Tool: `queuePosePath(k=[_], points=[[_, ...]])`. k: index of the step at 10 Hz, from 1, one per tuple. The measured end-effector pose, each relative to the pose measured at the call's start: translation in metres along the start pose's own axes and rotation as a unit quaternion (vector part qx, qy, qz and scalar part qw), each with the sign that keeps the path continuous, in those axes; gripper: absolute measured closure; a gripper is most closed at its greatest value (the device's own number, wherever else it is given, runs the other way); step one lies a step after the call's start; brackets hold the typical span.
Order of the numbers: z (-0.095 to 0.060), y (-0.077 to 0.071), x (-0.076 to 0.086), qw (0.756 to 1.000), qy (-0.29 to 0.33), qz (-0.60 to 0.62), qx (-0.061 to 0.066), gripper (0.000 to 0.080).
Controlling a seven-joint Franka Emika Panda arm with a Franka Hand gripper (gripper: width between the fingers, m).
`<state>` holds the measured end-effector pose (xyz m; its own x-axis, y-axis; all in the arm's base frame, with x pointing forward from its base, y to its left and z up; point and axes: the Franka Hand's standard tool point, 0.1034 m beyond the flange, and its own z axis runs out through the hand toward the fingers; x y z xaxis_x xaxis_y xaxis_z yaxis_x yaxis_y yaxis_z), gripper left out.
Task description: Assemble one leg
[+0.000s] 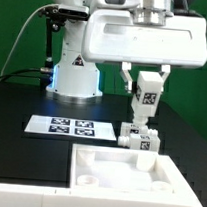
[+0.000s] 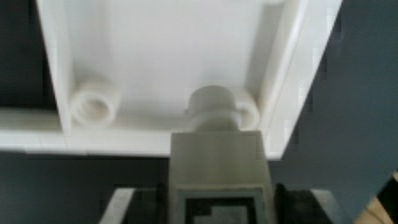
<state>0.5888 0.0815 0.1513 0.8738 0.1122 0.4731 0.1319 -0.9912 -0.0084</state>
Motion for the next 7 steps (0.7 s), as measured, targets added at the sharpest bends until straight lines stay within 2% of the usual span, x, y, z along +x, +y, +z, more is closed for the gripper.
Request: queuePosePath(k=[1, 2, 4, 6, 7], points=[[0.001, -0.003, 0.007, 0.999, 0.041, -0.003, -0.003, 0.0515], [0.001, 0.001, 0.004, 0.997, 0.075, -0.006, -0.012, 0.0515], [0.006, 0.004, -0.002, 0.996, 0.087, -0.006, -0.017, 0.0515], [0.010, 0.002, -0.007, 0.997, 0.072, -0.005, -0.014, 0.0515], [0.016, -0.006, -0.011, 0.998, 0.067, -0.003, -0.011, 0.0515]])
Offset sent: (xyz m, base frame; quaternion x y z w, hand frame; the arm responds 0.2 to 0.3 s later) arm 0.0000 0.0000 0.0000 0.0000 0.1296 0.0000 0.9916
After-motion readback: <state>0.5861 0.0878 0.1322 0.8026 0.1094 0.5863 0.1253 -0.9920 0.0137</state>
